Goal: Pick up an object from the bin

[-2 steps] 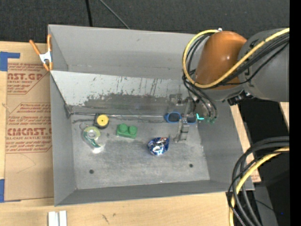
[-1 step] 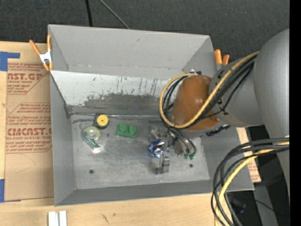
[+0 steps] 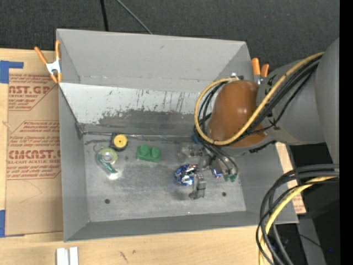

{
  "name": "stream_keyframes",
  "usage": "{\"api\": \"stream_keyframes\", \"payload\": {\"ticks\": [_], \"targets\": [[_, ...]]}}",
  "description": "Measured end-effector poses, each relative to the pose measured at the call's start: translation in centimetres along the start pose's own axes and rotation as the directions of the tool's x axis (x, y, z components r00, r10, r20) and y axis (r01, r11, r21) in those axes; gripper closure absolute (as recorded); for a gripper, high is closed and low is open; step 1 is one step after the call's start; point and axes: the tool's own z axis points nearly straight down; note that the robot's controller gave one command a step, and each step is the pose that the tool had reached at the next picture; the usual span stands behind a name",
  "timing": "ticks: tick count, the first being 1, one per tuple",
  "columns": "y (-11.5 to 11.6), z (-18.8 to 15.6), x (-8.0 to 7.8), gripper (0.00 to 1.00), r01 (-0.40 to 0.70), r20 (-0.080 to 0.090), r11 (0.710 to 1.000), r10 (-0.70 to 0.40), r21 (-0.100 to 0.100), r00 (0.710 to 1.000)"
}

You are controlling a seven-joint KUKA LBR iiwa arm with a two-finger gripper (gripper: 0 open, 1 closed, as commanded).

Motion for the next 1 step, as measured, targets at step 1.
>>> {"api": "stream_keyframes", "payload": {"ticks": [1], "targets": [[-1.93,0.16,-0.74,0.0,0.054,-0.001,0.999,-0.054,0.0,0.999]]}}
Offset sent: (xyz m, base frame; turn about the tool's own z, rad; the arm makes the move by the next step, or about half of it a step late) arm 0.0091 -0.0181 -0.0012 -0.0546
